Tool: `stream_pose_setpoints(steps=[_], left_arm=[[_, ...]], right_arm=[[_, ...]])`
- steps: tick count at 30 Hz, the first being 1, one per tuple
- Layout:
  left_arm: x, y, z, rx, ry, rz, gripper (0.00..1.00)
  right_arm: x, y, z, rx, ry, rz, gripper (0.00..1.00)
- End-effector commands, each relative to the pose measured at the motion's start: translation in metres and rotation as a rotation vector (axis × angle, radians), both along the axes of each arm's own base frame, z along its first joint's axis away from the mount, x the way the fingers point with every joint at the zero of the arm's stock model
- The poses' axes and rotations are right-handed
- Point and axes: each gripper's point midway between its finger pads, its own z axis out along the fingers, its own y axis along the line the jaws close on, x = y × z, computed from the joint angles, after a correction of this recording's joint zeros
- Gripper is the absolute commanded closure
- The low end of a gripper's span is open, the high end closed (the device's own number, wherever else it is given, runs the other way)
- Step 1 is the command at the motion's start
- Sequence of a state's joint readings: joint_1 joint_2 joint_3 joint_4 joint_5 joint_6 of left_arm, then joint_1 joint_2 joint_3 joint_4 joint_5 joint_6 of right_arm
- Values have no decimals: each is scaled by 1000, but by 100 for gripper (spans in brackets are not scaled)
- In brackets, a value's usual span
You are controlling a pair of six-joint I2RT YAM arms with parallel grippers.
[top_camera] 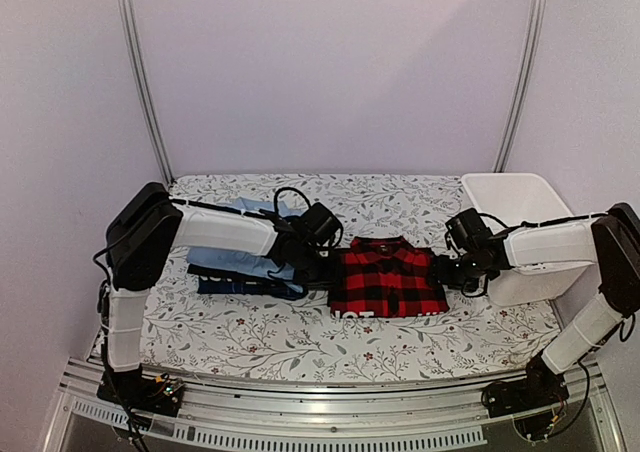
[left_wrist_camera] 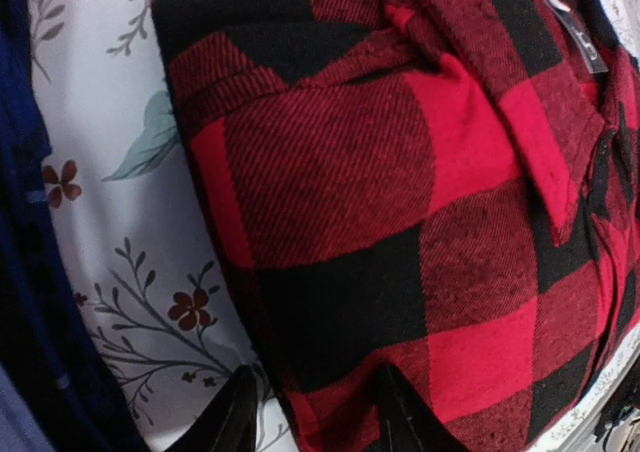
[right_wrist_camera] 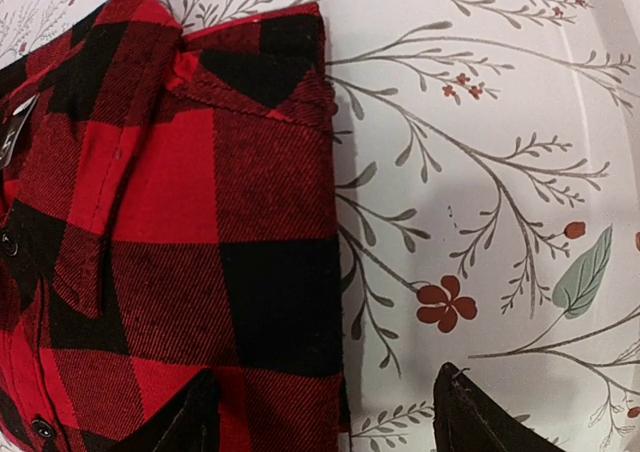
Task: Fold and stack the long sleeve shirts
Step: Pick up the square-folded shirt from the center of the board.
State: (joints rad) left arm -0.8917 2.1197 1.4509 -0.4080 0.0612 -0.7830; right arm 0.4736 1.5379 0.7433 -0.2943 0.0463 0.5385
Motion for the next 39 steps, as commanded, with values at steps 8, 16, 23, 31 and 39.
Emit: stream_pose_setpoints(steps=[8,16,23,31,39], left_arm=[[-7,-13,-25,-39,64,3,64],[-12,-27,-22,-67,69,-11,78],[-7,-37,-2,-103,36,-16,100],[-1,-46,33,-147,-17,-38,100],[4,-52,70,-200,-71,-52,100]], right_arm=[[-4,10,-27,62,59,20,33],[-9,21,-34,101,89,32,46],[-7,27,-25,107,79,40,75],[3,28,12,113,13,38,98],[10,29,51,128,-59,44,100]])
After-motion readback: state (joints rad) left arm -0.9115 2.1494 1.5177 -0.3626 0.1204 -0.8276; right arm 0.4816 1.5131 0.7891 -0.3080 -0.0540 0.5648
